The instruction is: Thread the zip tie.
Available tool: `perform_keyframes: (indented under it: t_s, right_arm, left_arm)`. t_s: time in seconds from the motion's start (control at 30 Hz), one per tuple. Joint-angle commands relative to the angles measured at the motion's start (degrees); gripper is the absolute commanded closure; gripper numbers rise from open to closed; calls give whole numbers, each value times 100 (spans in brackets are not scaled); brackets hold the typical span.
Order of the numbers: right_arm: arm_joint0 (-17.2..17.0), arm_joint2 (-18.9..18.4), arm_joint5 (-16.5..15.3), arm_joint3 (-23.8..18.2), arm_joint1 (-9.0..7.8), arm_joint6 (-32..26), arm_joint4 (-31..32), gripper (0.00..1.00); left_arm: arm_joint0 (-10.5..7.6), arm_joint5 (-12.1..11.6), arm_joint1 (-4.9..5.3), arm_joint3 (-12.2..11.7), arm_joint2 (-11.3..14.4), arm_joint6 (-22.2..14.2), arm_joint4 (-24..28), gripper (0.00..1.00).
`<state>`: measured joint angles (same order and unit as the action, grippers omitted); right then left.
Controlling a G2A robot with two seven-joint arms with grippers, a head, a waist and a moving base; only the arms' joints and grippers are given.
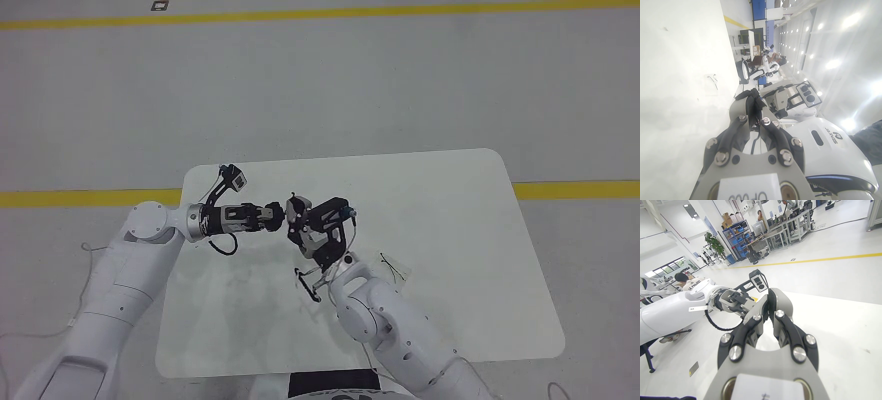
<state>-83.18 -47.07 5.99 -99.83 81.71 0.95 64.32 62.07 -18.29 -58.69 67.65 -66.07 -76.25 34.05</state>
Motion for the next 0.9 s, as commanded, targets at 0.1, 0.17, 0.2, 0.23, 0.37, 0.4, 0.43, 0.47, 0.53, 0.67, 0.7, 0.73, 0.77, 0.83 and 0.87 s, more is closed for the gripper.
perform_keyframes:
  t_s: [0.1, 0.17, 0.2, 0.23, 0.37, 0.4, 0.43, 0.47, 0.53, 0.67, 0.7, 0.73, 0.77, 0.83, 0.87]
  right_arm:
    - [-28, -26, -3, -16, 8, 11, 27, 100]
    - [-37, -32, -6, -21, 11, 7, 32, 100]
    - [-42, -35, -9, -21, 12, 1, 35, 100]
    - [-48, -39, -15, -20, 13, -5, 43, 100]
    - [-63, -53, -30, -21, 19, -22, 47, 100]
    - [-65, -54, -35, -18, 21, -27, 48, 100]
    - [-66, -54, -42, -13, 24, -32, 52, 100]
    - [-66, -55, -46, -11, 25, -38, 54, 100]
    - [-67, -55, -55, -7, 29, -48, 60, 100]
    - [-66, -56, -79, 3, 38, -68, 67, 100]
    - [-67, -57, -85, 4, 40, -70, 64, 100]
    - [-68, -57, -92, 5, 42, -72, 62, 100]
    - [-68, -59, -100, 6, 45, -74, 59, 100]
    - [-71, -59, -122, 9, 48, -79, 48, 100]
    - [-72, -59, -136, 10, 49, -82, 45, 100]
  left_arm:
    - [0, 0, 0, 0, 0, 0, 0, 100]
    - [0, 0, 0, 0, 0, 0, 0, 100]
    - [0, 0, 0, 0, 0, 0, 0, 100]
    - [0, 0, 0, 0, 0, 0, 0, 100]
    - [0, 0, 0, 0, 0, 0, 0, 100]
    - [0, 0, 0, 0, 0, 0, 0, 100]
    - [0, 0, 0, 0, 0, 0, 0, 100]
    - [0, 0, 0, 0, 0, 0, 0, 100]
    - [0, 0, 0, 0, 0, 0, 0, 100]
    - [0, 0, 0, 0, 0, 0, 0, 100]
    - [0, 0, 0, 0, 0, 0, 0, 100]
    - [0, 0, 0, 0, 0, 0, 0, 100]
    - [0, 0, 0, 0, 0, 0, 0, 100]
    - [0, 0, 0, 0, 0, 0, 0, 100]
    - [0, 0, 0, 0, 0, 0, 0, 100]
